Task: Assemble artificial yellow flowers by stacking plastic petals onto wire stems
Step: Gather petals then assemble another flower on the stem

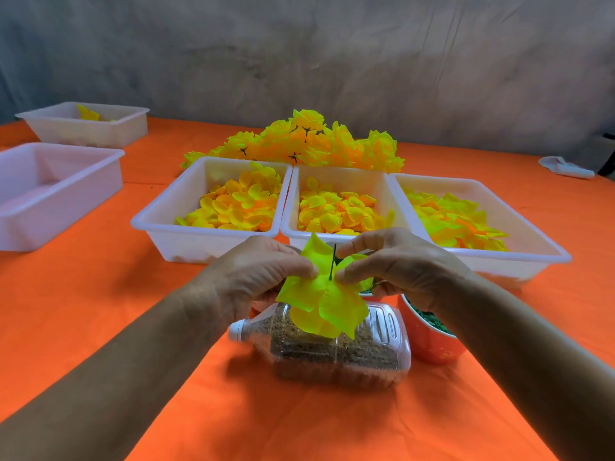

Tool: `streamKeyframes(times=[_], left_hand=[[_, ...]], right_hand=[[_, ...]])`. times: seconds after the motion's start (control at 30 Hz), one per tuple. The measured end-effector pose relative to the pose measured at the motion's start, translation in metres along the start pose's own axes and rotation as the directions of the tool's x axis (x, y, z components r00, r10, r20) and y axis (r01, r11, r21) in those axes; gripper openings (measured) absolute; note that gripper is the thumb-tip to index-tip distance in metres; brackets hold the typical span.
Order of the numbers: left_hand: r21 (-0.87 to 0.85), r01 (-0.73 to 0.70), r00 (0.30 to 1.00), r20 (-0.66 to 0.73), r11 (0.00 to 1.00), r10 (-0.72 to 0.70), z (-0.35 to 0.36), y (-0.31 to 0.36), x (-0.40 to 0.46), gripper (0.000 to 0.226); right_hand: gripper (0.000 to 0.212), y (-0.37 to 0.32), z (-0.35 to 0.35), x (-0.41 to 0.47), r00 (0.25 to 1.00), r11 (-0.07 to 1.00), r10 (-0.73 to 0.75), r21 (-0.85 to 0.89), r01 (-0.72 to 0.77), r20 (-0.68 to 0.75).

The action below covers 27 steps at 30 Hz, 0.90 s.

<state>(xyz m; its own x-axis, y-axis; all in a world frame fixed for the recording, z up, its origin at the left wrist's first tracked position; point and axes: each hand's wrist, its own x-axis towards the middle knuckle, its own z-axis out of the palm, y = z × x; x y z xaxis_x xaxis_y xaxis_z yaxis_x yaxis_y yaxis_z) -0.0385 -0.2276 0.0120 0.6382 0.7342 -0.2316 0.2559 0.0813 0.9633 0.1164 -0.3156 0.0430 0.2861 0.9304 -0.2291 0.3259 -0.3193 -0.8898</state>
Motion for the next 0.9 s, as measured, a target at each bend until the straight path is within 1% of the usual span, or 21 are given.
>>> streamKeyframes(times=[0.07, 0.1, 0.23, 0.3, 0.33, 0.4, 0.43, 0.47, 0.5, 0.53, 0.57, 0.6, 0.67, 0.73, 0.77, 0.8, 0.83, 0.87, 0.9], left_hand=[[0.028, -0.009, 0.999, -0.031, 1.0, 0.009, 0.002, -0.002, -0.001, 0.015], [0.045, -0.017, 0.999, -0.041, 0.999, 0.019, 0.003, -0.004, -0.001, 0.012], [0.11, -0.044, 0.998, -0.032, 0.993, 0.048, 0.003, -0.008, 0.0, 0.014], [0.143, -0.068, 0.996, -0.049, 0.987, 0.075, 0.005, -0.007, 0.0, 0.012], [0.187, -0.093, 0.992, -0.07, 0.978, 0.108, 0.006, -0.007, -0.001, 0.013], [0.329, -0.18, 0.96, -0.146, 0.927, 0.238, 0.007, -0.008, -0.004, 0.015], [0.42, -0.229, 0.921, -0.199, 0.878, 0.335, 0.008, -0.008, -0.006, 0.023], [0.501, -0.287, 0.868, -0.226, 0.817, 0.443, 0.008, -0.008, -0.009, 0.033], [0.543, -0.366, 0.813, -0.209, 0.756, 0.544, 0.008, -0.007, -0.012, 0.038], [0.561, -0.441, 0.772, -0.162, 0.701, 0.615, 0.01, -0.005, -0.014, 0.036], [0.558, -0.496, 0.752, -0.109, 0.666, 0.65, 0.013, -0.005, -0.016, 0.03], [0.544, -0.526, 0.743, -0.08, 0.653, 0.665, 0.016, -0.006, -0.017, 0.021], [0.504, -0.531, 0.762, -0.068, 0.681, 0.644, 0.021, -0.009, -0.017, 0.004], [0.474, -0.516, 0.778, -0.089, 0.713, 0.622, 0.022, -0.011, -0.015, 0.012], [0.461, -0.513, 0.781, -0.098, 0.724, 0.617, 0.022, -0.011, -0.013, 0.013], [0.455, -0.506, 0.788, -0.1, 0.733, 0.607, 0.022, -0.011, -0.013, 0.013], [0.447, -0.496, 0.8, -0.096, 0.744, 0.592, 0.022, -0.01, -0.012, 0.013], [0.433, -0.488, 0.812, -0.093, 0.758, 0.576, 0.021, -0.009, -0.01, 0.014], [0.425, -0.482, 0.819, -0.093, 0.766, 0.566, 0.021, -0.009, -0.009, 0.015]], right_hand=[[0.023, 0.002, 0.002, 0.001, 1.0, 1.0, 0.002, 0.009, -0.003, 0.008], [0.023, 0.004, 0.002, 0.002, 1.0, 1.0, 0.008, 0.016, -0.009, 0.015], [0.024, 0.008, 0.003, 0.004, 0.999, 0.998, 0.034, 0.047, -0.036, 0.033], [0.024, 0.009, 0.002, 0.004, 0.998, 0.995, 0.041, 0.086, -0.044, 0.039], [0.024, 0.009, 0.002, 0.005, 0.999, 0.995, 0.042, 0.091, -0.045, 0.035], [0.025, 0.011, 0.003, 0.006, 0.999, 0.996, 0.05, 0.073, -0.051, 0.012], [0.026, 0.012, 0.002, 0.006, 0.998, 0.996, 0.056, 0.063, -0.056, -0.001], [0.027, 0.013, 0.002, 0.006, 0.998, 0.997, 0.061, 0.055, -0.061, -0.014], [0.028, 0.014, 0.002, 0.007, 0.997, 0.997, 0.066, 0.052, -0.065, -0.026], [0.029, 0.015, 0.002, 0.007, 0.997, 0.996, 0.069, 0.054, -0.067, -0.035], [0.029, 0.016, 0.003, 0.007, 0.997, 0.996, 0.068, 0.054, -0.066, -0.039], [0.028, 0.016, 0.004, 0.006, 0.997, 0.997, 0.063, 0.047, -0.061, -0.038], [0.026, 0.015, 0.003, 0.004, 0.999, 0.998, 0.05, 0.03, -0.049, -0.015], [0.024, 0.013, -0.011, 0.004, 0.999, 1.0, 0.022, 0.021, -0.023, 0.028], [0.024, 0.012, -0.023, 0.007, 1.0, 1.0, -0.004, -0.001, 0.004, 0.013], [0.024, 0.012, -0.038, 0.013, 0.998, 0.999, -0.037, -0.028, 0.035, -0.056], [0.022, 0.015, -0.055, 0.022, 0.98, 0.996, -0.071, -0.061, 0.061, -0.184], [0.019, 0.021, -0.074, 0.035, 0.932, 0.99, -0.102, -0.128, 0.061, -0.348], [0.019, 0.029, -0.094, 0.051, 0.857, 0.97, -0.134, -0.243, 0.01, -0.497]])
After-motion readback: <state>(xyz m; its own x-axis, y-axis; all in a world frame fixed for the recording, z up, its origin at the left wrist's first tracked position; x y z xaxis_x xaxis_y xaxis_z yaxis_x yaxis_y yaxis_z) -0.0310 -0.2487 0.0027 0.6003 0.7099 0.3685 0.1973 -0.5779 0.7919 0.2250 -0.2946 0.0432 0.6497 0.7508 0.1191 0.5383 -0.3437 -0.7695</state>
